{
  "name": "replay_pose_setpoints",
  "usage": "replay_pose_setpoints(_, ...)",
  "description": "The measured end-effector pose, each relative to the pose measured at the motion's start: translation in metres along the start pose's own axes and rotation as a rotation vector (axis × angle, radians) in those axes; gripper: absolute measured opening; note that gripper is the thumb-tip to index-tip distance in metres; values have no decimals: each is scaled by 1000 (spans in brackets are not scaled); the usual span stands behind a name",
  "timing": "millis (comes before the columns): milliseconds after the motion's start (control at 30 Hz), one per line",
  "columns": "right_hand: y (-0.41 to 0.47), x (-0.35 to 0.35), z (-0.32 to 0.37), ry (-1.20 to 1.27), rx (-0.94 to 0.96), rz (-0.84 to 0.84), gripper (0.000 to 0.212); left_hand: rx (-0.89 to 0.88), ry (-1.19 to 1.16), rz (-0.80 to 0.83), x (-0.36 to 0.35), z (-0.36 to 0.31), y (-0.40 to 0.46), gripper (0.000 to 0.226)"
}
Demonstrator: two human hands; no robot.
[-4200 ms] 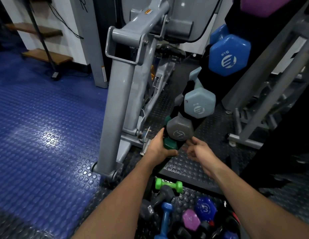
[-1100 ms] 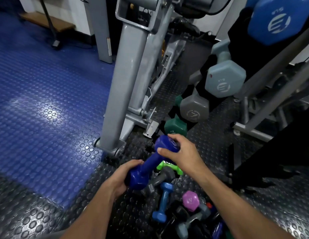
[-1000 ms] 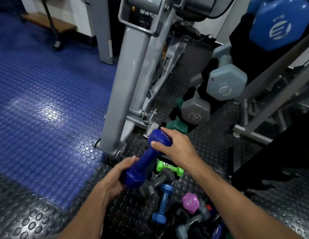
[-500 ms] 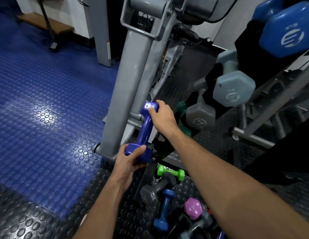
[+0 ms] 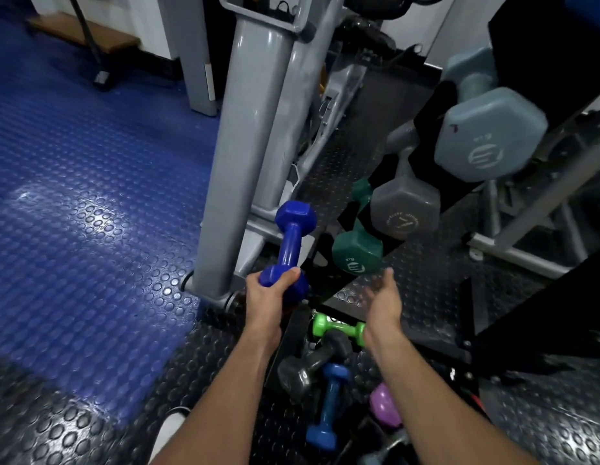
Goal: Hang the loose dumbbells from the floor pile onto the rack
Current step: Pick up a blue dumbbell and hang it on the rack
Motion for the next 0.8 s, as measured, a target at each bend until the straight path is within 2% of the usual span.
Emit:
replay_pose_setpoints(100, 24, -17, 28, 113, 46, 165, 62, 16, 36, -17, -14, 6, 15, 56)
replay_pose_setpoints(233, 30, -23, 46, 138, 62, 251, 49, 5, 115, -24, -29, 11, 28, 62)
replay_pose_setpoints(367, 28, -22, 45, 132, 50, 308, 48, -23, 181, -2, -45, 13, 28, 72)
replay_pose_setpoints(533, 30, -24, 45, 132, 51, 362, 51, -84, 264, 24, -59, 19, 29, 65)
replay_pose_setpoints(700, 28, -23, 48, 92, 52, 402, 49, -142, 542, -7, -66, 36, 32, 79)
replay_pose_setpoints(800, 28, -22, 47, 79, 30, 415, 47, -243, 810, -5, -79, 35, 11, 100)
Point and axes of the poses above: each hand's wrist, its own y-axis towards the middle knuckle, its own x-axis out of the back of the hand, z = x × y, the point moved 7 cm from there along y, towards the middle knuckle, and after that the axes turned 7 degrees about x, right-handed, at the moved point
